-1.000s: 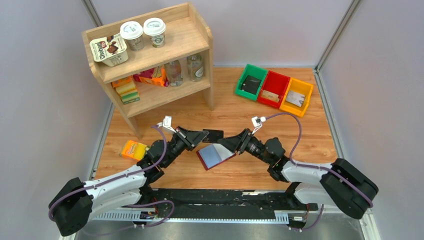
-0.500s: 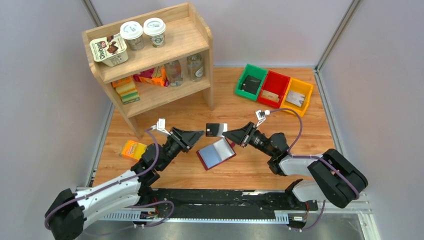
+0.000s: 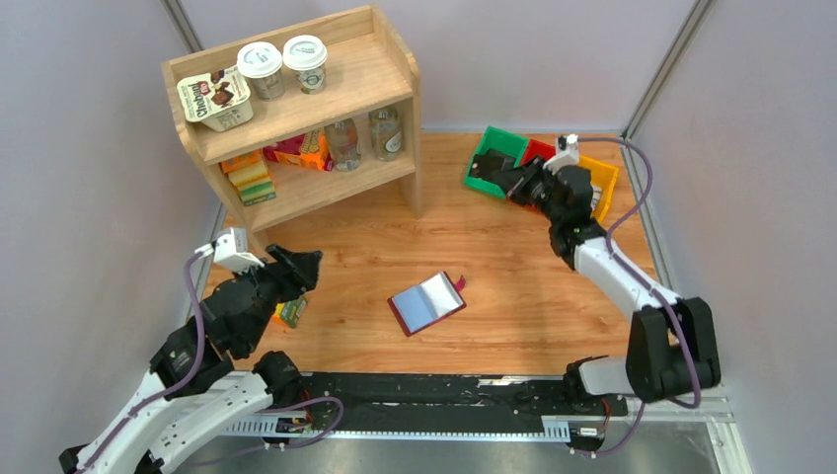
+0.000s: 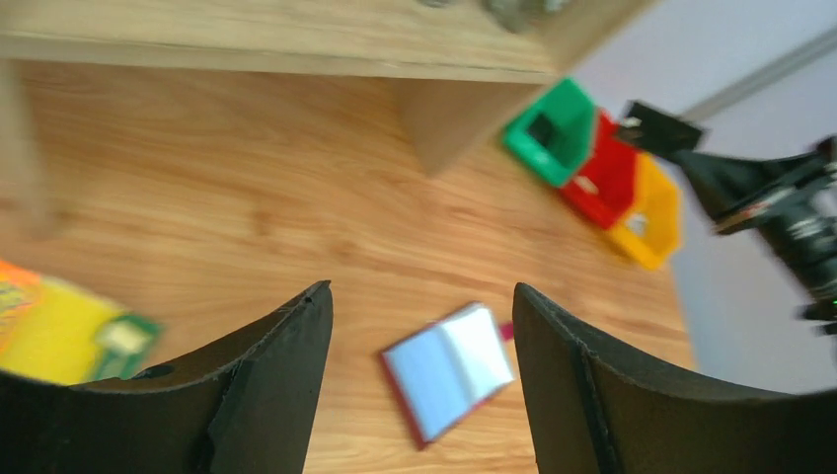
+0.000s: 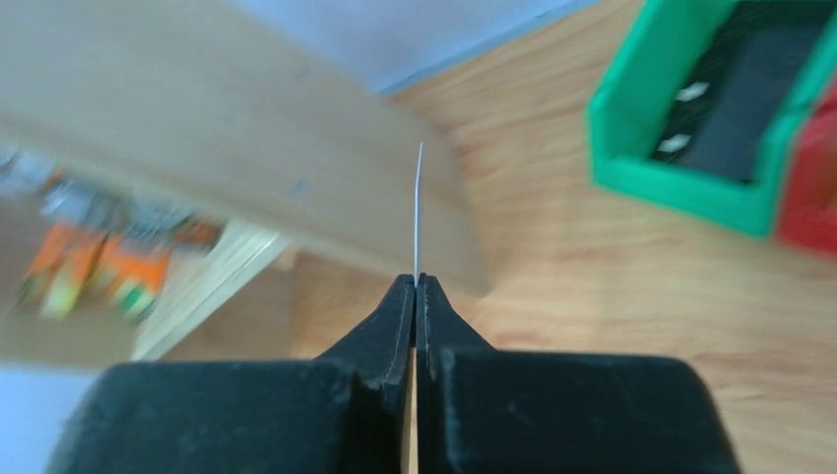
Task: Take the credit cards out of the card holder
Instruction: Place the credit card in the storage box.
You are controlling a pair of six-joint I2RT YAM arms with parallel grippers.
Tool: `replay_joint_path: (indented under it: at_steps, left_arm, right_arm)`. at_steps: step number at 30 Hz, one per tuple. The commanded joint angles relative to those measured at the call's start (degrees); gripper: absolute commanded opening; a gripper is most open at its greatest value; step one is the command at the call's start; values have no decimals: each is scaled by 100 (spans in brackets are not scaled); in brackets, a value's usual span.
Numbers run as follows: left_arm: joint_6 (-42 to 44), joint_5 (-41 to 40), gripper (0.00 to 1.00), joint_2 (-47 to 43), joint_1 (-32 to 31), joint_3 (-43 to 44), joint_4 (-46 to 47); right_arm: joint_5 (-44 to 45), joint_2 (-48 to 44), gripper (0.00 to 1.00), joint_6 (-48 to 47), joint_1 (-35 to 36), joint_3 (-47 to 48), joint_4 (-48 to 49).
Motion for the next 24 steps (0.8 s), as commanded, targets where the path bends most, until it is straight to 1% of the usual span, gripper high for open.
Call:
replay_joint_path:
  at_steps: [1, 4, 5, 6, 8, 9, 11, 15, 20, 22, 24]
  left_arm:
    - [1020, -1347, 75, -71, 22, 472, -2431]
    - [1346, -1838, 76, -343, 22, 552, -2704]
    - [1372, -1936, 76, -483, 22, 535, -2723]
    - [1199, -2015, 76, -554, 22, 482, -2775]
    - [1424, -1938, 76, -800, 22, 255, -2426]
    - [1469, -1928, 76, -932, 22, 210, -2354]
    - [1469, -1963, 76, -1064, 22, 253, -2336]
    - [1557, -1955, 76, -1319, 40, 165, -2204]
    - [1583, -1946, 76, -1513, 180, 121, -2143]
    - [1654, -1902, 76, -1574, 251, 86, -2073]
    - [1707, -1867, 76, -1583, 312, 77, -2029]
  right_arm:
    - [879, 1064, 0, -682, -421, 1252, -1515]
    - [1283, 2022, 0, -858, -439, 2210, -1982]
    - [1363, 2338, 0, -876, -448, 2544, -2105]
    - [1477, 2637, 0, -867, -448, 2869, -2341]
    - [1539, 3217, 0, -885, -448, 3476, -2501]
    - [1557, 3359, 0, -859, -448, 3749, -2606]
    - [1531, 3842, 0, -797, -439, 4110, -2704]
    - [1478, 4423, 0, -587, -448, 4576, -2703]
    - [1039, 4837, 1, -384, -439, 4929, -2730]
    - [1073, 4811, 5, -410, -439, 4947, -2843]
    - [1440, 4645, 20, -480, -457, 4894, -3080]
